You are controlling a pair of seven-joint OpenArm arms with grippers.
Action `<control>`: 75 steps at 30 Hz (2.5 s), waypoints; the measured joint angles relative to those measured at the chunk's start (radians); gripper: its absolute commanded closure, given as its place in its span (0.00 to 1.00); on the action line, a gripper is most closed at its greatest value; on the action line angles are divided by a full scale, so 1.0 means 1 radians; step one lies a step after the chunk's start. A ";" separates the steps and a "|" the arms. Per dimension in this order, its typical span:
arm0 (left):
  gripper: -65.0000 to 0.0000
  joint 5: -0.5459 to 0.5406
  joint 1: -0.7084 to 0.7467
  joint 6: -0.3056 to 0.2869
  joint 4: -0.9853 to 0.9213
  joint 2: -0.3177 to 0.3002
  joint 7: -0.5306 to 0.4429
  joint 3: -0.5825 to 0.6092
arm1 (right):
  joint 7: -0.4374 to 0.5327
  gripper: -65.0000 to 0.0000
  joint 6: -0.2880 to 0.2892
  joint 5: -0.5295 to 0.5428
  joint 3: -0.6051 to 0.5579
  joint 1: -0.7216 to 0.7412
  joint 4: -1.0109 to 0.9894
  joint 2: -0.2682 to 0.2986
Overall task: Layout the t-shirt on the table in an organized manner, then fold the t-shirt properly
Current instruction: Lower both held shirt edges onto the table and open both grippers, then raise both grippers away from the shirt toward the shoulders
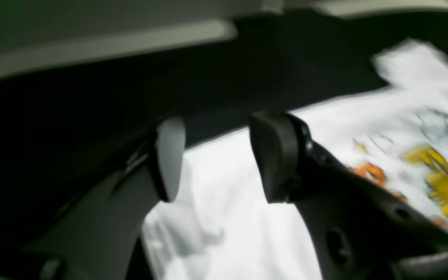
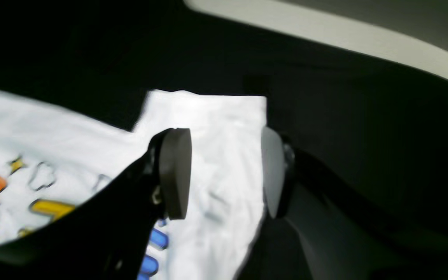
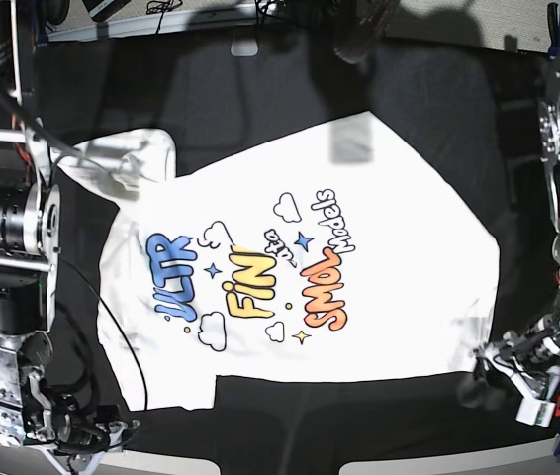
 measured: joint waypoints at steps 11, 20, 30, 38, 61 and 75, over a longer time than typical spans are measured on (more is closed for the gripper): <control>0.65 -0.467 0.080 0.018 0.086 -0.014 0.468 0.000 | -0.217 0.57 0.174 0.384 0.000 -0.083 0.053 0.120; 0.65 -0.428 0.401 0.018 0.593 -0.014 0.478 0.001 | -0.316 0.57 0.172 0.589 -0.004 -0.334 0.348 0.251; 0.65 -0.210 0.668 0.201 1.133 -0.017 0.470 0.001 | -0.348 0.67 0.173 0.460 0.034 -0.680 0.958 0.275; 0.65 -0.192 0.872 0.206 1.274 -0.016 0.468 0.002 | -0.313 0.67 -0.081 0.058 0.225 -0.943 1.362 0.146; 0.65 -0.143 1.147 0.206 1.427 -0.013 0.475 0.001 | -0.208 0.67 0.180 0.156 0.517 -1.464 1.513 -0.005; 0.65 -0.143 1.147 0.206 1.427 -0.013 0.474 0.001 | -0.114 0.67 0.057 -0.092 0.399 -1.467 1.260 0.049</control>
